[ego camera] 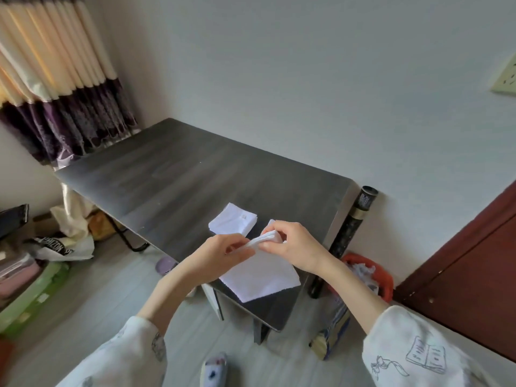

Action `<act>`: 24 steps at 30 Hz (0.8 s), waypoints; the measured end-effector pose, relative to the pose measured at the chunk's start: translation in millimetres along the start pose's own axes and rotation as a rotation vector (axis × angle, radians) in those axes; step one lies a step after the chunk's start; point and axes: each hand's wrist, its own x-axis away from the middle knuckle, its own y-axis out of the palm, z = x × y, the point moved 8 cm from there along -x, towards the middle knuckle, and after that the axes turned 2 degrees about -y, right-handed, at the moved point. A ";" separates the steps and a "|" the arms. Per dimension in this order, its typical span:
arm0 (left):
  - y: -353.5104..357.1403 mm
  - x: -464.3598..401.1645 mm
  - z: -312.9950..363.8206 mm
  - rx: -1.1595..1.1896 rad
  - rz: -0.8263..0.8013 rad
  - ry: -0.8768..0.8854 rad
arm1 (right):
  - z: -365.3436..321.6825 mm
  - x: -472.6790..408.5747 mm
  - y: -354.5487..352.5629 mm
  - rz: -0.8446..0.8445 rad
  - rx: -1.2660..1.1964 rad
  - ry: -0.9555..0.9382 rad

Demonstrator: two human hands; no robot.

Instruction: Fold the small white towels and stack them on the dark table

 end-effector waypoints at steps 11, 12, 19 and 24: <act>-66.9 -188.1 -92.1 0.258 -0.292 -0.025 | 97.6 -179.2 14.1 -0.011 -0.213 0.373; -70.7 -201.3 -101.3 0.298 -0.320 -0.046 | 107.3 -189.1 18.2 -0.036 -0.231 0.418; -60.3 -264.8 -167.5 0.529 -0.428 -0.244 | 157.9 -223.3 40.9 0.037 -0.633 0.648; -32.2 -279.4 -223.9 0.514 -0.412 -0.424 | 198.3 -230.9 72.8 0.185 -0.812 0.843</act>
